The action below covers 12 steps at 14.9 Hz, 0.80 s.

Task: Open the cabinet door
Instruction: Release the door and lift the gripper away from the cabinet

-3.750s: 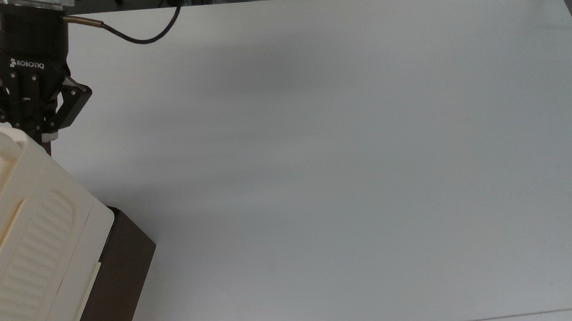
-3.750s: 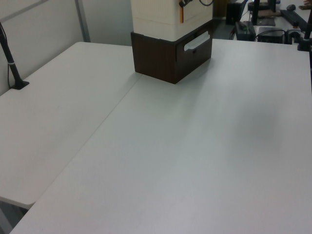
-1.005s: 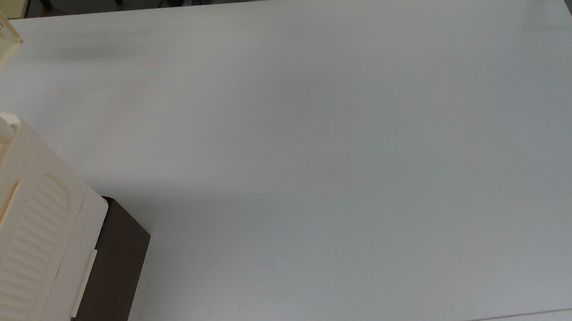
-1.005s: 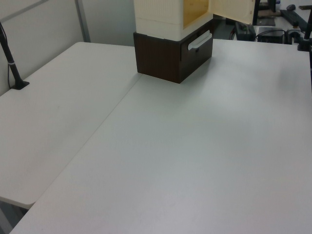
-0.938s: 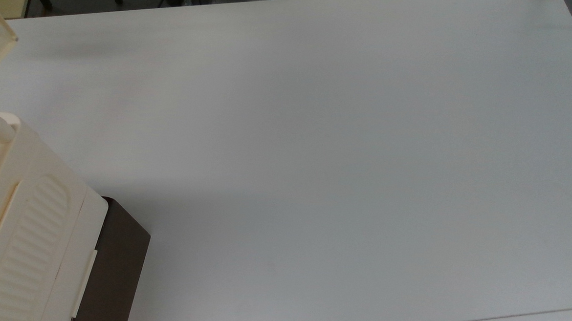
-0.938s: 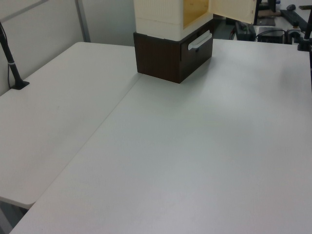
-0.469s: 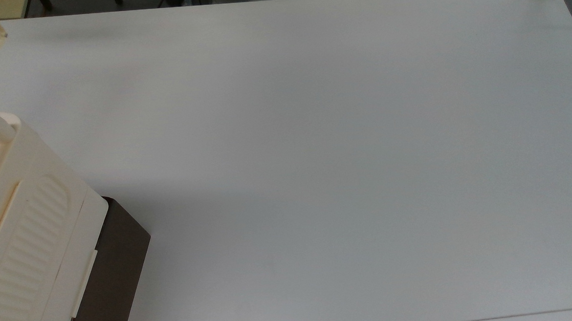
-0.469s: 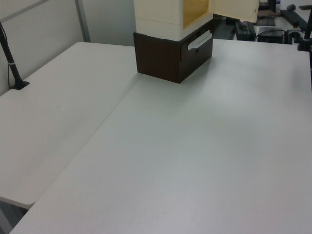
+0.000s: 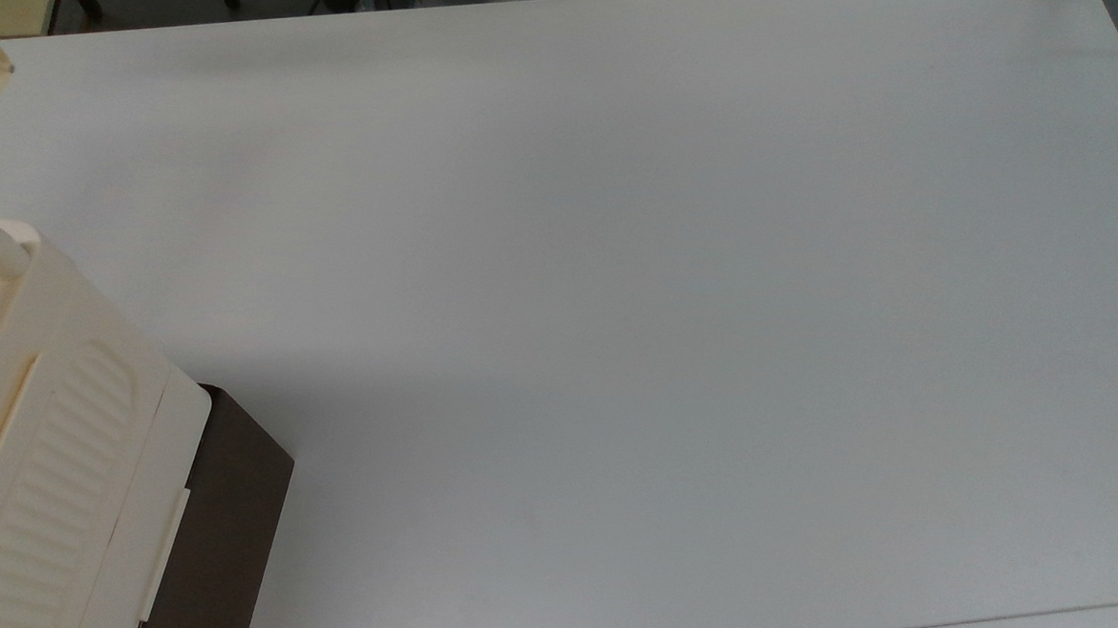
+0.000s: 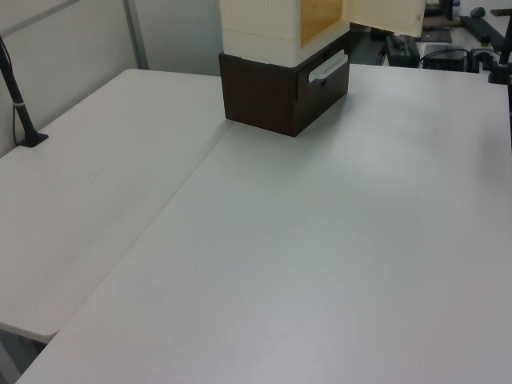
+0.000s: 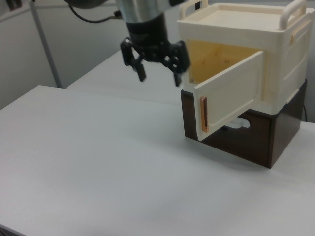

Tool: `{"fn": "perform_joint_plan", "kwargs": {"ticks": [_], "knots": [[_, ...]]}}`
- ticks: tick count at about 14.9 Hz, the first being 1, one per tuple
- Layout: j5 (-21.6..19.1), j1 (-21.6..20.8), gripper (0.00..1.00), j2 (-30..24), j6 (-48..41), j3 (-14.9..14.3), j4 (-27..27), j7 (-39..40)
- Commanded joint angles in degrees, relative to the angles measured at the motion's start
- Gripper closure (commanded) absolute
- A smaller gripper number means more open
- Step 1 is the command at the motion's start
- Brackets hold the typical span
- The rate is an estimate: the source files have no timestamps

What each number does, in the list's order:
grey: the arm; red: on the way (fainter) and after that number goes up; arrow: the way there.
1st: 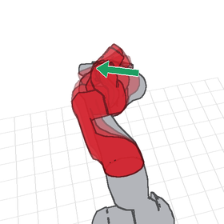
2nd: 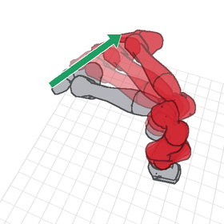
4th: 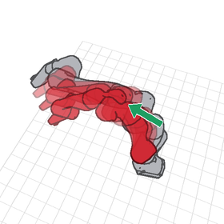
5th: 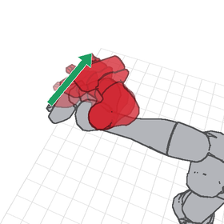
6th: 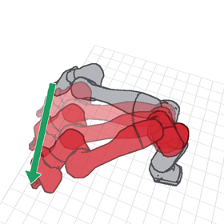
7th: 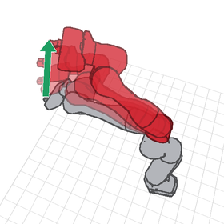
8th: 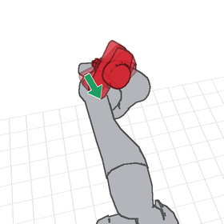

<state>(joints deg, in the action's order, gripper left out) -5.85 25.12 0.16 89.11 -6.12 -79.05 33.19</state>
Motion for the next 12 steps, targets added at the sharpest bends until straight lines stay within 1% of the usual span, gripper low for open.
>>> {"fn": "perform_joint_plan", "kwargs": {"ticks": [1, 2, 4, 5, 6, 7, 8, 10, 12], "knots": [[1.1, -9.9, 0.00, -1.0, -1.1, -1.0, -0.9, -12.0], [1.1, -12.6, 0.00, -0.9, -0.8, -1.3, -1.1, -15.2], [1.1, -16.4, 0.00, -0.5, -0.6, -1.8, -1.2, -18.0], [1.0, -20.1, 0.00, -0.2, -0.5, -3.6, -1.5, -20.6], [1.0, -22.9, 0.00, -0.2, -0.4, -5.0, -2.6, -22.5], [1.0, -25.5, 0.00, -0.2, -0.3, -6.0, -3.3, -23.9], [1.1, -29.4, 0.00, -0.2, -0.1, -7.4, -3.8, -25.1], [1.1, -33.4, 0.00, -0.2, 1.2, -9.3, -5.1, -25.5], [1.2, -35.0, 0.00, -0.3, 3.6, -9.4, -7.5, -25.5]]}}
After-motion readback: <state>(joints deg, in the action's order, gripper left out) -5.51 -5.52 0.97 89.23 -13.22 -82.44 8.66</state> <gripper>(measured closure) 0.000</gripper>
